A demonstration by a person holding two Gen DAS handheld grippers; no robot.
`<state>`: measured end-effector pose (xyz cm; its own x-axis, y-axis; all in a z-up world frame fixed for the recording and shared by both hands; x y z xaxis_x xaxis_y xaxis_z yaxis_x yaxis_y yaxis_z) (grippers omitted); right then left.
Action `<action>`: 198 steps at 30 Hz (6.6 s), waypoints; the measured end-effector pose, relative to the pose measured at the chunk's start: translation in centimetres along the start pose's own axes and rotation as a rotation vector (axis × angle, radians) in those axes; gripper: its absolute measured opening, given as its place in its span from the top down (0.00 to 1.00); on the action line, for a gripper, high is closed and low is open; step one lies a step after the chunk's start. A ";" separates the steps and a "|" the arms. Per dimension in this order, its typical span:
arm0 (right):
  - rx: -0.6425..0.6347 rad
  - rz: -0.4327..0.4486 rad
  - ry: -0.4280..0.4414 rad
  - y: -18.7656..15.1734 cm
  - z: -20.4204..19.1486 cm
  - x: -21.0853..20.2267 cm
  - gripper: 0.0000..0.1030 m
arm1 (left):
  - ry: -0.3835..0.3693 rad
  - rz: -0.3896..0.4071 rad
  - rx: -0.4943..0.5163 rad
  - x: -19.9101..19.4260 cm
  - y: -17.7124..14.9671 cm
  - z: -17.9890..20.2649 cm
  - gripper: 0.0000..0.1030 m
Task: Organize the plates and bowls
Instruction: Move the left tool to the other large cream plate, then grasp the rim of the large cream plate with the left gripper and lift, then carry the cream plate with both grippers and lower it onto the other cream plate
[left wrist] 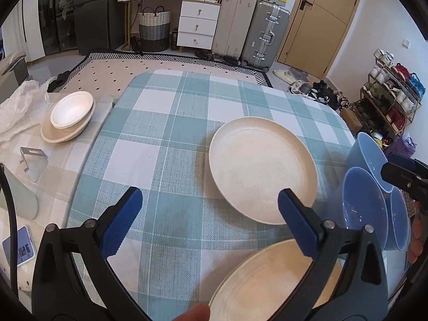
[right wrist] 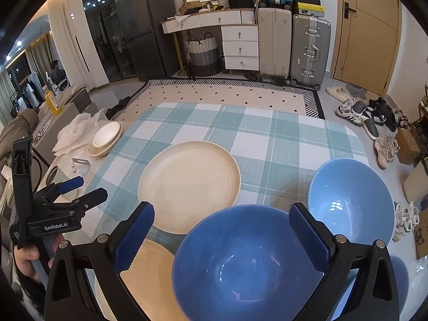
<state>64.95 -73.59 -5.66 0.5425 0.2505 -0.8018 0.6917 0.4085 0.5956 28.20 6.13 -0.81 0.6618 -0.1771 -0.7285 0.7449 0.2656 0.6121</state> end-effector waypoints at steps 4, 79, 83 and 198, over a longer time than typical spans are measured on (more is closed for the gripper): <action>-0.001 -0.049 -0.016 0.7 0.4 2.7 0.01 | 0.011 -0.025 -0.007 2.0 0.6 -0.3 0.02; -0.091 -0.205 -0.047 1.5 -1.8 11.4 0.81 | -0.061 -0.108 0.002 6.0 0.0 0.9 0.84; -0.090 -0.179 -0.045 1.7 -2.3 9.5 0.81 | -0.053 -0.088 0.011 4.1 0.1 1.2 0.84; 0.055 -0.049 -0.043 -19.4 -6.6 -4.1 0.79 | 0.003 -0.093 0.237 -6.1 -18.9 3.2 0.79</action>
<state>46.16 -76.74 -14.28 0.5263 0.1931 -0.8281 0.7426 0.3699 0.5583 10.40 -0.87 -6.91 0.5898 -0.1876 -0.7855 0.8017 0.0191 0.5974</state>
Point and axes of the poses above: each gripper's, at about its wrist camera, not at the fingertips, and x roughly the way its jaws point, z to its right, y to its top, the point moved 7 cm from there along x, roughly the way its jaws point, and after that the axes turned 9 degrees about -y, right-handed, at the moved point
